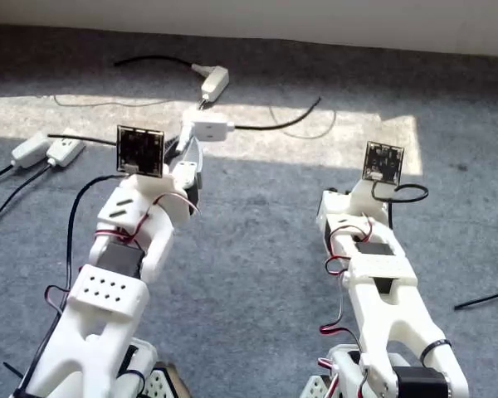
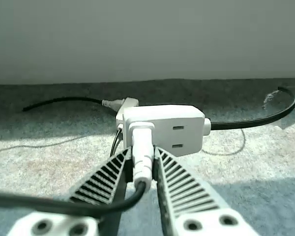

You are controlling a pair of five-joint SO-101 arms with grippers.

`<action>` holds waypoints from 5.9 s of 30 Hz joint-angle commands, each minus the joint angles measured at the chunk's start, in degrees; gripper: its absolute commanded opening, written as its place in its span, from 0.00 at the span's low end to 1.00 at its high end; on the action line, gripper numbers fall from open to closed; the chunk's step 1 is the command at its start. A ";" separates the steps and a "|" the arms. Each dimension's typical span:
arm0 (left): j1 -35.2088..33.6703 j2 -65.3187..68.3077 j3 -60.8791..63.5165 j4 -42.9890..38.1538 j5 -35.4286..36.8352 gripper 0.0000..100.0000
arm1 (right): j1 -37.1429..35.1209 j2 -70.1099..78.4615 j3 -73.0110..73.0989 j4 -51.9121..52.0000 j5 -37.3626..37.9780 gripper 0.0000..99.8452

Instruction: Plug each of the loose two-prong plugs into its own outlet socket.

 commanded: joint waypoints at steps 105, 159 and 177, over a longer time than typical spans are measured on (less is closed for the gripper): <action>-46.20 89.45 -116.09 58.99 -59.08 0.27 | -1.36 10.86 -6.64 -1.71 -0.09 0.10; -42.07 98.24 -122.59 61.10 -68.92 0.27 | -1.45 10.86 -6.90 -1.71 -0.09 0.10; -44.97 106.42 -122.86 56.53 -74.81 0.27 | -1.45 10.86 -6.99 -1.71 -0.09 0.10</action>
